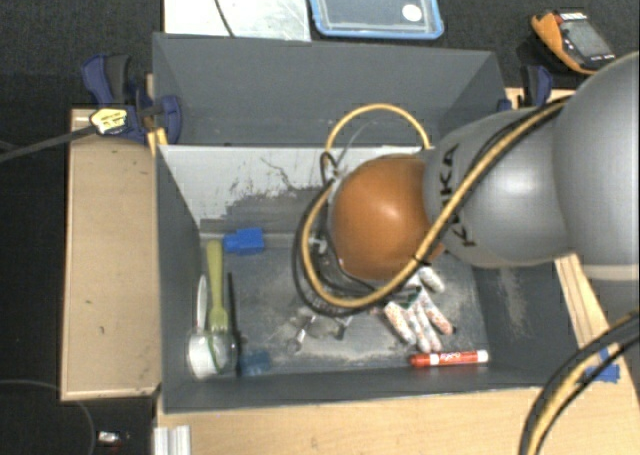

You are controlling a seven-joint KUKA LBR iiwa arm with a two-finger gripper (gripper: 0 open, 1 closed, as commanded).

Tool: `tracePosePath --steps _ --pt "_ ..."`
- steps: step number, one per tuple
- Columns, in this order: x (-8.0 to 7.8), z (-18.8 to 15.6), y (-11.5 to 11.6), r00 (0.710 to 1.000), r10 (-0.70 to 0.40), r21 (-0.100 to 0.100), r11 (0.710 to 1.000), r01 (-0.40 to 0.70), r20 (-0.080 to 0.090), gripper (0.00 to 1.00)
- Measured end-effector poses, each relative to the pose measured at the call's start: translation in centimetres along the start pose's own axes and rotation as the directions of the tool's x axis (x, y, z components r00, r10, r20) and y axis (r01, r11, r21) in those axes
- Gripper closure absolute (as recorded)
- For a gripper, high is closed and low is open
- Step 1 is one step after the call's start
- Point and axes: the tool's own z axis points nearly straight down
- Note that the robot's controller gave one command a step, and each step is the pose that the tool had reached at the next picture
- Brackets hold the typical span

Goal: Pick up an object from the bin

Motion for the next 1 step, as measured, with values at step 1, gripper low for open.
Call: tracePosePath --steps 1 --pt "0.0 -0.02 0.0 1.0 0.001 0.0 1.0 -0.001 0.0 1.0"
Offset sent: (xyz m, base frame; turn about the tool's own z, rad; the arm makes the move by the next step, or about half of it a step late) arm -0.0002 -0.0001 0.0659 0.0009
